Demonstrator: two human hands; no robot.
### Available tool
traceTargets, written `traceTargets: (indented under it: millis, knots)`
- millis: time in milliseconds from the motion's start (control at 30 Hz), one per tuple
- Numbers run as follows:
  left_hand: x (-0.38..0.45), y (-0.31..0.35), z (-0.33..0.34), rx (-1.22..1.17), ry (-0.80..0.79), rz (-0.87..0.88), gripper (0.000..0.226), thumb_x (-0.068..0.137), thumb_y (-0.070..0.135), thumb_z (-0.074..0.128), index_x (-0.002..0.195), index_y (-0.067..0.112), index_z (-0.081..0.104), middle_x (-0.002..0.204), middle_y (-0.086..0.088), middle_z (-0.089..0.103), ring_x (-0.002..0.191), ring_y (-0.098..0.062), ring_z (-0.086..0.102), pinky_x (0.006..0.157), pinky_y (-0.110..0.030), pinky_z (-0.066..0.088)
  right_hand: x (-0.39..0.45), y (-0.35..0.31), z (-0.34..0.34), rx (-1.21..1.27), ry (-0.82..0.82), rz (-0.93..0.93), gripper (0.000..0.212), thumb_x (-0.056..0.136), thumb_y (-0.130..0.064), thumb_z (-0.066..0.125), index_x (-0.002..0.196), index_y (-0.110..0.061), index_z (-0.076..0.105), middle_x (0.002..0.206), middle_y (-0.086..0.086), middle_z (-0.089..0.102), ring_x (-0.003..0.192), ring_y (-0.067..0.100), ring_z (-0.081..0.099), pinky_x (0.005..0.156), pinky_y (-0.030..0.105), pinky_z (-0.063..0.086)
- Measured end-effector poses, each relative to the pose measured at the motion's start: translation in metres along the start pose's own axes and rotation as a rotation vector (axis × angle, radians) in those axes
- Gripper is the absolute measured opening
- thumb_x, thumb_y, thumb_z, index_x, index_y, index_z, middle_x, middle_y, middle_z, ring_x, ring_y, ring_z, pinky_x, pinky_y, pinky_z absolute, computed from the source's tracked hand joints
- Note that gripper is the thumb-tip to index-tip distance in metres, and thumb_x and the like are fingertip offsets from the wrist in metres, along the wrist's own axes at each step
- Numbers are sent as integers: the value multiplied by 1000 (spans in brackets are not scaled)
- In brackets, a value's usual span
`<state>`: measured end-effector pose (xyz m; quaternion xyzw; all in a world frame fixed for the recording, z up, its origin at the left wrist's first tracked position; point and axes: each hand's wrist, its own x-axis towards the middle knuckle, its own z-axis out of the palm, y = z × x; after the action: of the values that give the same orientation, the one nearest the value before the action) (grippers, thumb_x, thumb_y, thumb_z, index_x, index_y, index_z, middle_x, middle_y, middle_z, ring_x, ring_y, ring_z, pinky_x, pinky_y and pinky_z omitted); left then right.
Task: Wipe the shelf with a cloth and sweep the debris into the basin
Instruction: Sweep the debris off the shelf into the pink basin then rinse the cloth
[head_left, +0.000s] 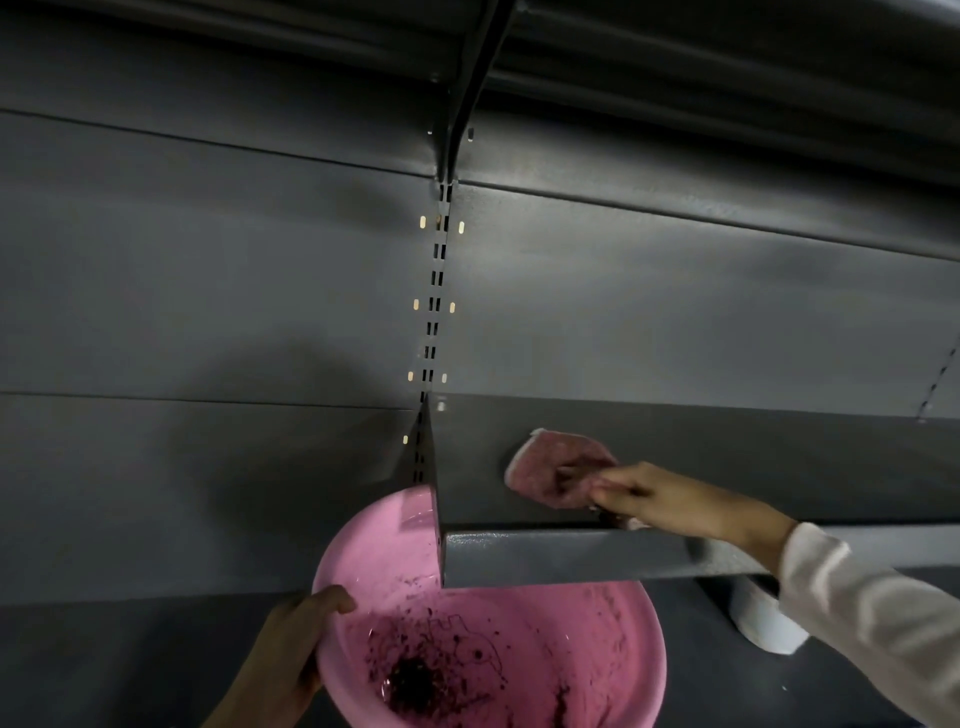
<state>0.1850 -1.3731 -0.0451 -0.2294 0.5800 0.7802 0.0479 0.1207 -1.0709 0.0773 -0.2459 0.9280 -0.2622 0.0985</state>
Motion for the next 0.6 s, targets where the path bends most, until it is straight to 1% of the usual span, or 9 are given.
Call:
traceTargets:
  millis: [67, 167, 200, 233, 267, 333, 433, 533, 600]
  knots:
    - [-1, -1, -3, 11, -17, 7, 23, 78, -4, 52, 95, -19, 58, 96, -40, 61, 86, -49, 59, 72, -43, 48, 14, -21, 15, 15, -83, -57, 24, 95, -14, 42, 95, -28, 61, 62, -34, 61, 58, -21, 52, 59, -1, 43]
    - [0, -3, -12, 28, 21, 40, 19, 78, -4, 54, 90, -17, 60, 78, -34, 66, 75, -42, 59, 60, -35, 45, 41, -58, 42, -11, -153, -197, 28, 96, -12, 41, 118, -4, 56, 78, -37, 63, 55, -20, 53, 57, -4, 39]
    - [-1, -2, -16, 38, 43, 60, 14, 78, -4, 55, 85, -16, 61, 66, -30, 67, 70, -40, 59, 57, -33, 43, 49, -71, 51, -31, -160, -246, 28, 95, -11, 41, 119, -3, 55, 88, -32, 62, 56, -18, 54, 57, -5, 38]
    - [-2, -1, -20, 50, 65, 80, 11, 78, -5, 54, 79, -13, 61, 56, -25, 67, 66, -38, 59, 55, -32, 42, 56, -84, 58, -59, -159, -285, 28, 95, -12, 42, 117, -2, 56, 88, -17, 64, 58, -13, 56, 60, -4, 38]
    - [-4, 0, -24, 56, 78, 103, 9, 78, -6, 53, 75, -11, 61, 51, -22, 66, 62, -36, 60, 54, -31, 42, 62, -94, 64, -91, -156, -313, 27, 95, -13, 43, 114, -3, 57, 87, -4, 64, 63, -6, 56, 66, 2, 41]
    - [-7, -1, -35, 61, 86, 143, 12, 78, -8, 52, 71, -10, 61, 51, -20, 66, 53, -34, 62, 53, -30, 43, 69, -108, 72, -146, -160, -333, 25, 94, -13, 43, 108, 0, 59, 93, 13, 64, 79, 13, 56, 75, 23, 44]
    - [-10, -3, -54, 48, 121, 137, 14, 78, -5, 51, 74, -12, 63, 54, -23, 66, 48, -34, 62, 50, -31, 46, 71, -121, 78, -196, -118, -351, 24, 95, -14, 43, 102, 3, 58, 95, 20, 65, 79, 17, 54, 70, 23, 38]
    - [-9, -6, -72, 46, 178, 124, 14, 79, -6, 48, 79, -13, 60, 48, -18, 63, 44, -30, 60, 41, -25, 44, 70, -135, 90, -255, 13, -384, 23, 95, -16, 42, 100, 2, 57, 99, 24, 65, 85, 29, 60, 70, 32, 41]
    - [-6, -10, -83, 34, 224, 104, 15, 78, -7, 47, 84, -13, 59, 51, -19, 63, 52, -33, 59, 43, -26, 44, 69, -146, 101, -367, 96, -388, 21, 94, -17, 42, 103, -6, 57, 103, 20, 66, 93, 35, 62, 74, 37, 46]
